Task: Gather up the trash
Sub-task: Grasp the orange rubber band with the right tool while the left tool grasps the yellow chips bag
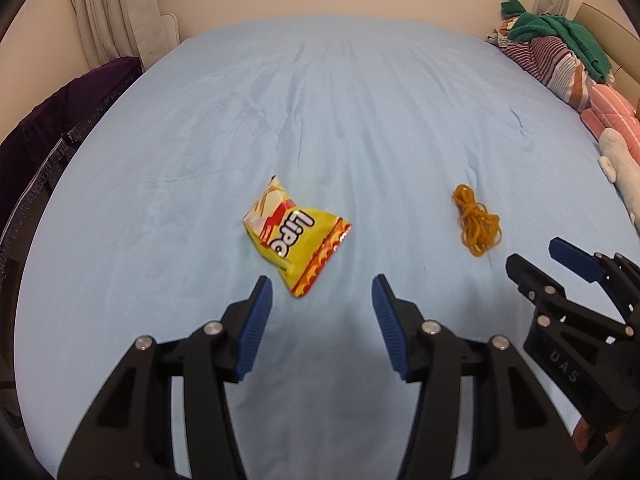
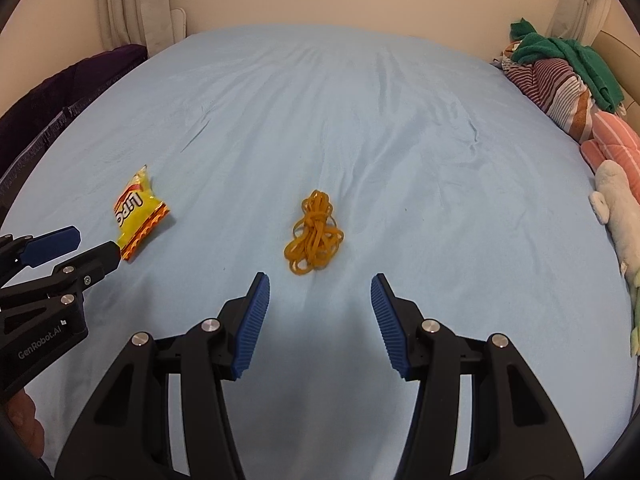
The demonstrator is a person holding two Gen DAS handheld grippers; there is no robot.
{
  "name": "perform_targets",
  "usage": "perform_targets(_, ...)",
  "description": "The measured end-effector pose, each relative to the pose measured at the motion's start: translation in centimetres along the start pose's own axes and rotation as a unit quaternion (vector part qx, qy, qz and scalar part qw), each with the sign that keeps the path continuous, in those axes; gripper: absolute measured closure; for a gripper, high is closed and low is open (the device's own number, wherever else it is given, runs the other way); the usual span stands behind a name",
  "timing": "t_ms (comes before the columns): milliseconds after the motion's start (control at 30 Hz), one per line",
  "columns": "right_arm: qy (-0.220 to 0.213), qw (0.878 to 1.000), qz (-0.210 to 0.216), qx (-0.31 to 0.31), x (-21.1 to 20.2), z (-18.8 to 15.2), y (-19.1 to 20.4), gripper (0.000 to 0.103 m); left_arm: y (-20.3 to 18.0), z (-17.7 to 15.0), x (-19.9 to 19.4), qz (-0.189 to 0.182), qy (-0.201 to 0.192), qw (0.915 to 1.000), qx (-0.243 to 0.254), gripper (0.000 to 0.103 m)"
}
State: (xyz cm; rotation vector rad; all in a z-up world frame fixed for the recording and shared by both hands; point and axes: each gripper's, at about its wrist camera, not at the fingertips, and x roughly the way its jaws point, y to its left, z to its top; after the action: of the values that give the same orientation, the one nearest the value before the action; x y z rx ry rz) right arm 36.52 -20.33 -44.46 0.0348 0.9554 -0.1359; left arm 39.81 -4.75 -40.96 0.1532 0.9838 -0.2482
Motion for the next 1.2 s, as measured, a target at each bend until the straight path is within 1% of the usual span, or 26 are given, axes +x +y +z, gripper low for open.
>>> perform_targets(167,-0.006,1.000,0.003,-0.010,3.3,1.9,-0.1,0.052,0.1,1.6,3.1,0.006,-0.003,1.0000,-0.001,0.050)
perform_targets(267,-0.006,1.000,0.006,-0.017,4.7,2.2,0.2,0.052,0.2,2.1,5.1,0.013,0.001,0.9999,0.001,0.050)
perform_targets(333,-0.002,1.000,0.009,-0.022,5.5,1.9,0.5,0.052,0.1,1.9,6.1,0.026,0.003,0.9996,0.008,0.050)
perform_targets(400,0.003,1.000,0.006,-0.027,6.3,1.5,0.7,0.061,-0.1,1.6,6.7,0.032,0.003,0.9993,0.017,0.053)
perform_targets(433,0.007,1.000,0.008,-0.028,6.6,1.2,0.8,0.069,-0.1,1.5,7.0,0.030,0.003,0.9994,0.019,0.057)
perform_targets(467,0.009,0.999,0.013,-0.027,6.7,1.0,0.8,0.076,0.0,1.4,7.2,0.015,0.006,0.9997,0.018,0.065)
perform_targets(500,0.007,0.999,0.015,-0.027,6.7,0.9,0.8,0.078,0.0,1.4,7.2,0.013,0.002,0.9997,0.019,0.066)
perform_targets(567,0.004,0.999,0.017,-0.031,6.6,1.0,1.0,0.087,-0.5,1.4,6.9,0.008,-0.002,0.9995,0.031,0.082)
perform_targets(600,0.003,0.999,0.018,-0.031,6.5,1.0,1.1,0.088,-0.6,1.4,6.8,0.009,-0.003,0.9993,0.035,0.085)
perform_targets(633,0.004,0.999,0.021,-0.030,6.4,1.0,1.1,0.088,-0.8,1.4,6.8,0.007,-0.003,0.9993,0.037,0.091)
perform_targets(767,0.002,0.999,0.031,-0.026,5.7,1.2,0.9,0.089,-0.7,1.7,6.5,0.000,-0.005,0.9994,0.034,0.098)
perform_targets(900,-0.002,0.999,0.038,-0.031,4.6,1.4,1.4,0.089,-0.5,1.7,5.5,-0.005,-0.010,0.9994,0.033,0.100)
perform_targets(933,-0.003,0.999,0.039,-0.032,4.3,1.4,1.5,0.089,-0.5,1.7,5.3,-0.006,-0.010,0.9994,0.032,0.103)
perform_targets(1200,0.000,0.998,0.051,-0.036,1.1,0.6,2.1,0.089,-0.9,0.4,2.0,-0.008,-0.011,0.9992,0.036,0.103)
